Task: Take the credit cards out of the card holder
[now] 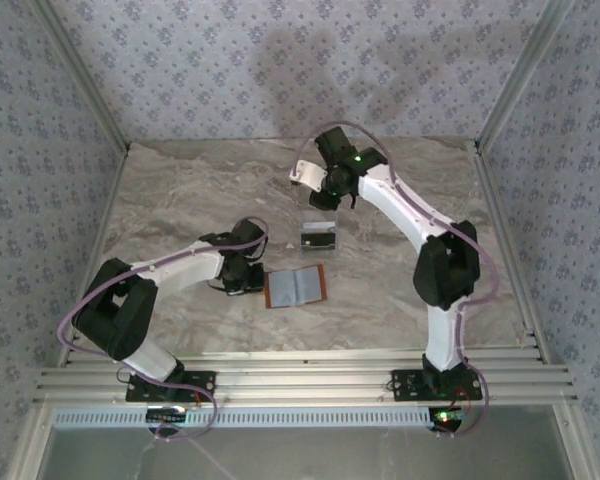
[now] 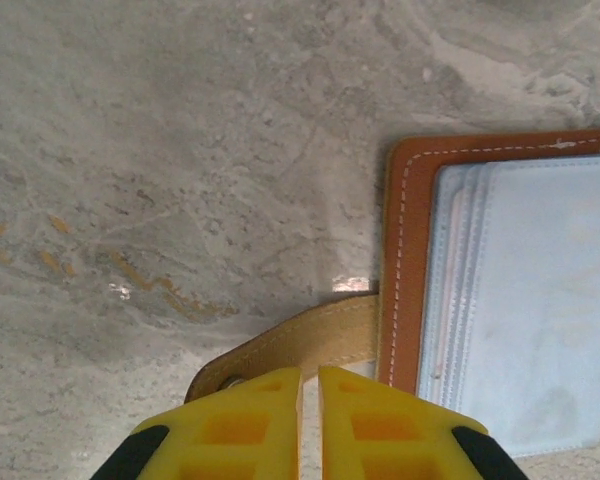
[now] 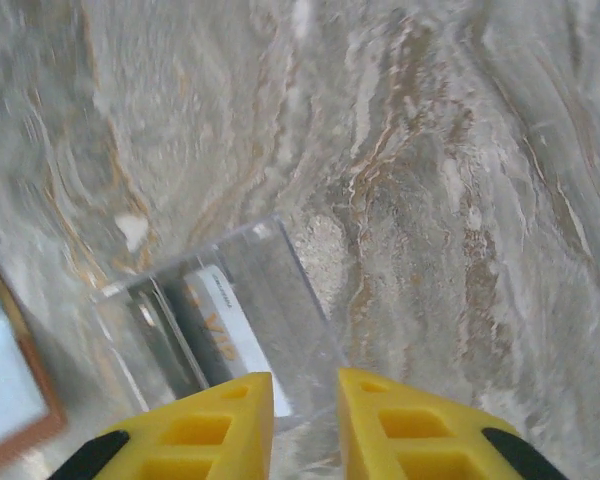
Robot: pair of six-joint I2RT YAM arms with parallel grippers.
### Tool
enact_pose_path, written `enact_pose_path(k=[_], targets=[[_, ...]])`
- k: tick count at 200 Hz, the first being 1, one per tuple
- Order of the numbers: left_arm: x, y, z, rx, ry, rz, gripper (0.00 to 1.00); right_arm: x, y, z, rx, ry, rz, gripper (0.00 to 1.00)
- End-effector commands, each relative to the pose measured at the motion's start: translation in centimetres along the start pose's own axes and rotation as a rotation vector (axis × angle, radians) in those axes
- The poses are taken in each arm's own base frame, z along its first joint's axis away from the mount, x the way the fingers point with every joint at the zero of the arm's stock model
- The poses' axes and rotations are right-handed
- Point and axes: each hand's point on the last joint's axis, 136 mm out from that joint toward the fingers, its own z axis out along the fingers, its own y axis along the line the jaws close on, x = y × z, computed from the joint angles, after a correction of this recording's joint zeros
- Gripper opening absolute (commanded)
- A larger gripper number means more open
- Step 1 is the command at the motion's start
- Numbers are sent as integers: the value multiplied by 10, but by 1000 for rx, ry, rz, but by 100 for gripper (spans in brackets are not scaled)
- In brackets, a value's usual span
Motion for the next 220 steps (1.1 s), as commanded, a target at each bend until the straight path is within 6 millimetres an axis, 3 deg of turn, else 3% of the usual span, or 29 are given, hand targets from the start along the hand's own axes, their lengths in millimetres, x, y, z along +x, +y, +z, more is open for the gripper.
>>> enact_pose_path(k=[1,47,87,114,155,187,220], targets=[[0,-16,2,120,11,-21,13,-4,21,-6,-71,-90,430,22],[3,-14,15,169,52,-54,13,23,89,8,-347,-32,895,16],[4,-11,19,183,65,-64,13,36,153,32,-487,84,965,17],[4,-11,19,197,63,-74,13,46,180,54,-502,172,984,19],[4,-10,18,205,64,-80,13,45,202,79,-505,243,981,20],[5,-7,19,202,65,-85,13,56,208,95,-480,303,988,21],[5,-5,19,201,67,-88,13,74,206,100,-413,365,980,25]])
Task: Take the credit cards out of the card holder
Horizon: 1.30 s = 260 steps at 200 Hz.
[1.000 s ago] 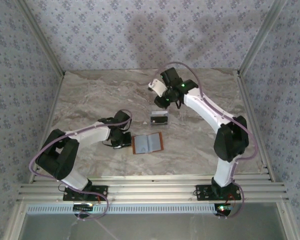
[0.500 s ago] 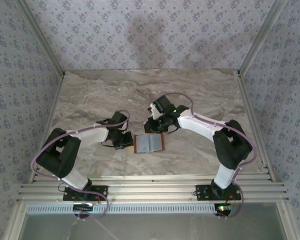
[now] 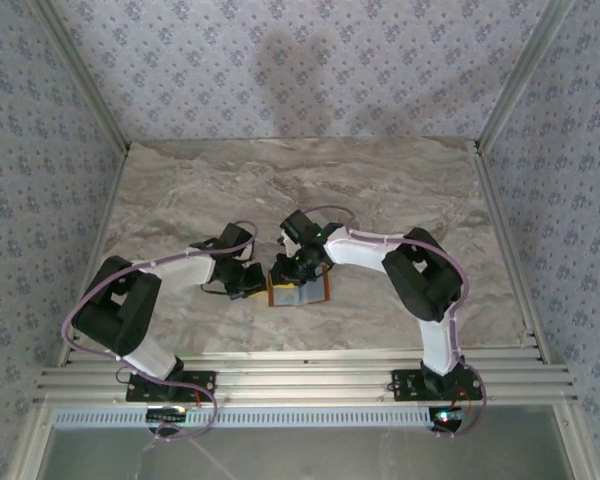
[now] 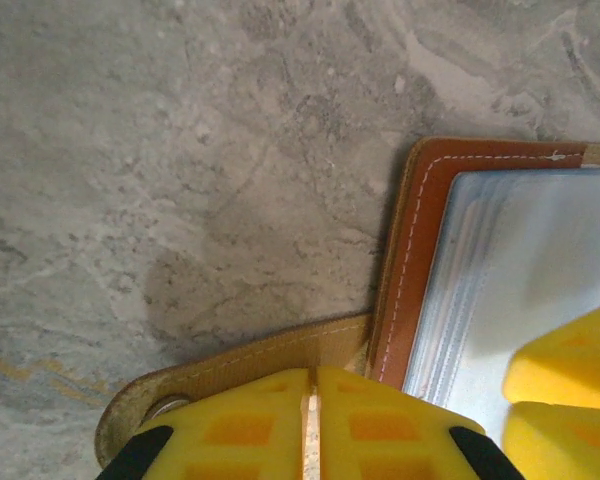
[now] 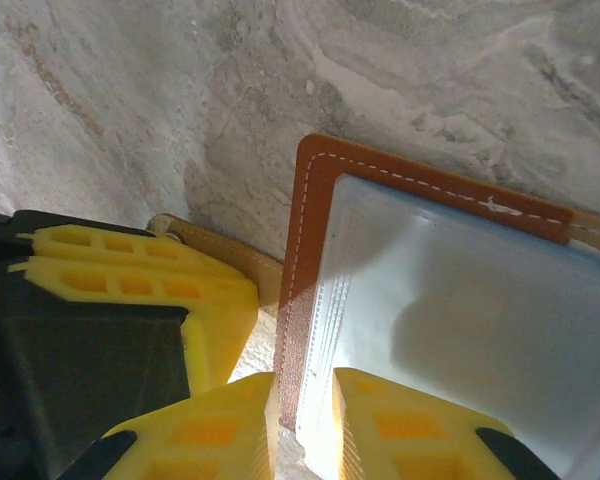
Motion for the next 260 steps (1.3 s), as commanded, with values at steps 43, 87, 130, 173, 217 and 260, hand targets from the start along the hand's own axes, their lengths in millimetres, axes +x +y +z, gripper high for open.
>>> enact_pose_path(k=[43,87,130,173,217,260], targets=[[5,11,2,-22,16,-21,13,9,-35,-10,216,21,28,33],[4,11,1,-32,15,-18,13,13,-48,-26,348,13,13,45],[3,10,-2,-37,10,-12,13,10,-58,-46,517,-20,-36,56],[0,8,-7,-44,3,-7,13,11,-69,-63,627,-34,-47,60],[-2,1,-14,-42,-7,4,13,17,-86,-80,696,-45,-34,60],[-3,-17,-23,-31,-15,36,13,26,-109,-81,695,-32,12,57]])
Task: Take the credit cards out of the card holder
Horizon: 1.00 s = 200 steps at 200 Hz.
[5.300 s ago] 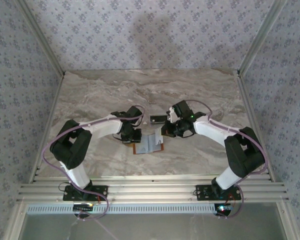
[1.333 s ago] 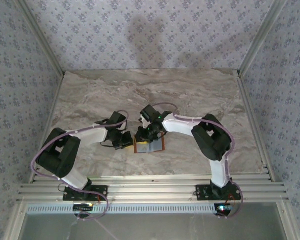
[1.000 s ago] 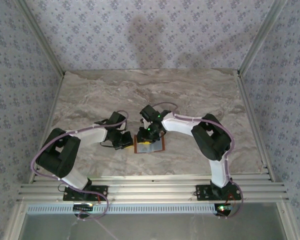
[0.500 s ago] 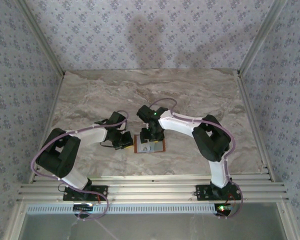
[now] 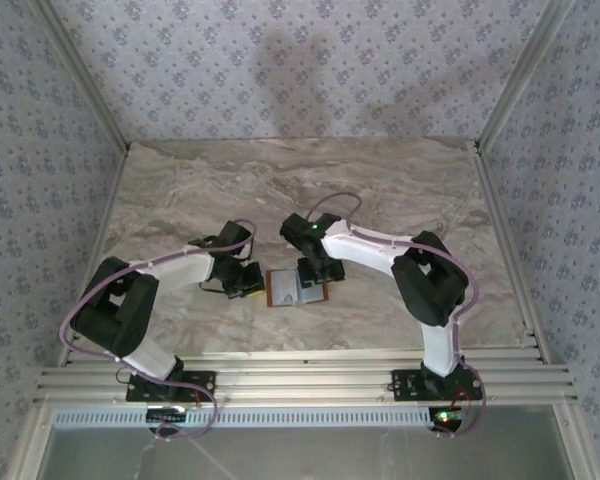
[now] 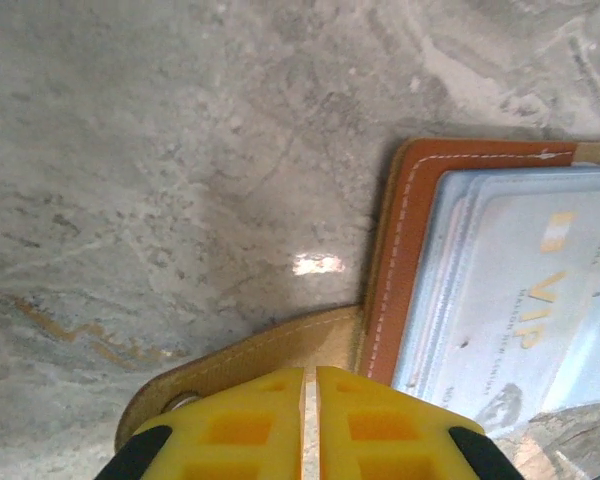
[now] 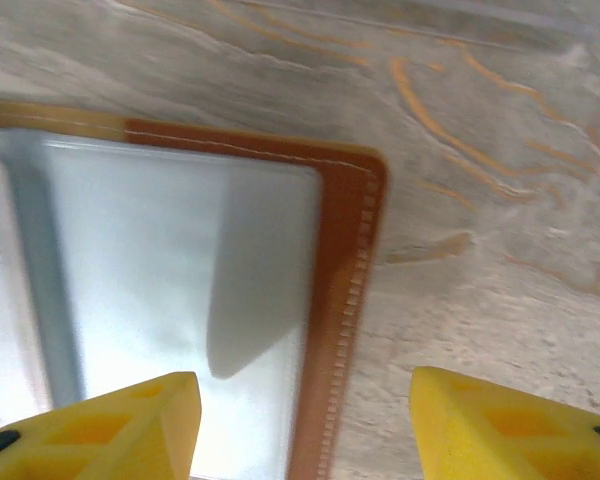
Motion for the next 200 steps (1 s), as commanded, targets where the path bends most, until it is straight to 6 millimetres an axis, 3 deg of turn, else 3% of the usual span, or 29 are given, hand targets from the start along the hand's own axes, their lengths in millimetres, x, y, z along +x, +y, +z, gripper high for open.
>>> enact_pose_path(k=[1,26,63,127,133,166,200], targets=[[-2,-16,-14,5,-20,42,13,6,-20,0,35,3,19,57],[-2,-28,-15,14,-25,57,13,4,-22,-9,-2,-22,37,53],[-3,-38,-9,20,-16,67,13,-3,-6,-29,-159,-63,59,43],[-3,-46,7,56,15,60,12,-22,52,-54,-564,-99,67,28],[-3,-46,8,57,19,57,12,-14,53,-43,-579,-64,75,27],[-1,-40,13,40,26,51,12,-18,75,-37,-715,-28,84,24],[-1,-29,15,-16,27,54,12,-19,83,-22,-749,10,93,22]])
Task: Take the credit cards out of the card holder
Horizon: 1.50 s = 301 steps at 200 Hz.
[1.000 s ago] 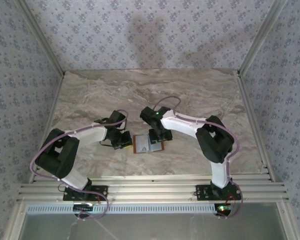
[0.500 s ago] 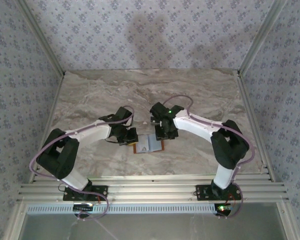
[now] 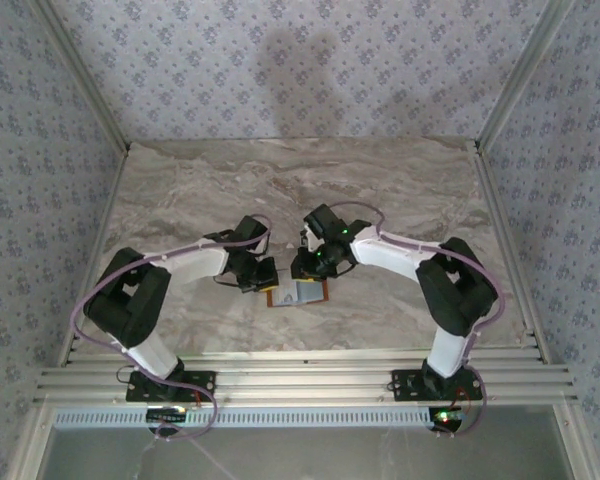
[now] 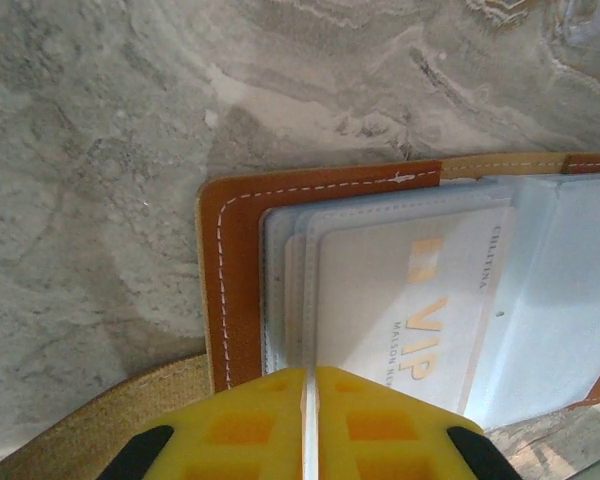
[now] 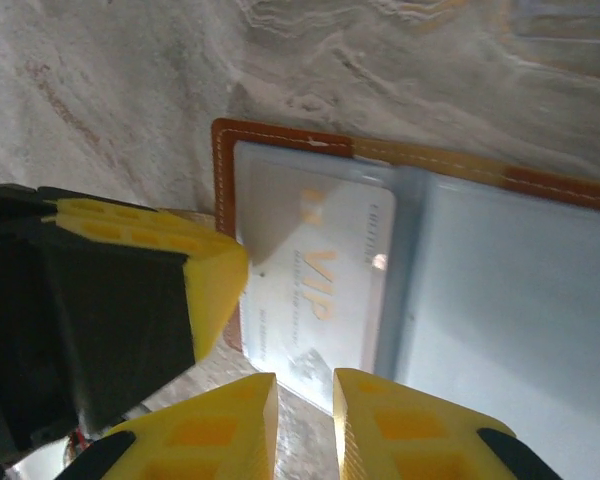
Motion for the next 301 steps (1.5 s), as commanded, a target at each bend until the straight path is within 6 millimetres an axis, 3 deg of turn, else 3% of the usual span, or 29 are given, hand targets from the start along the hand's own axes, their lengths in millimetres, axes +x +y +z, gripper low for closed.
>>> enact_pose_path(k=[1,107,188,251,301], targets=[[2,5,2,-39,12,3,12,0,7,11,-82,33,23,22],[5,13,4,-74,23,4,12,5,-26,34,14,64,52,22],[5,14,4,-79,24,4,12,5,-43,27,121,45,36,21],[3,12,0,-85,16,7,12,3,-36,15,135,24,17,24],[-1,0,-14,-70,-12,25,12,-1,-21,3,72,2,12,26]])
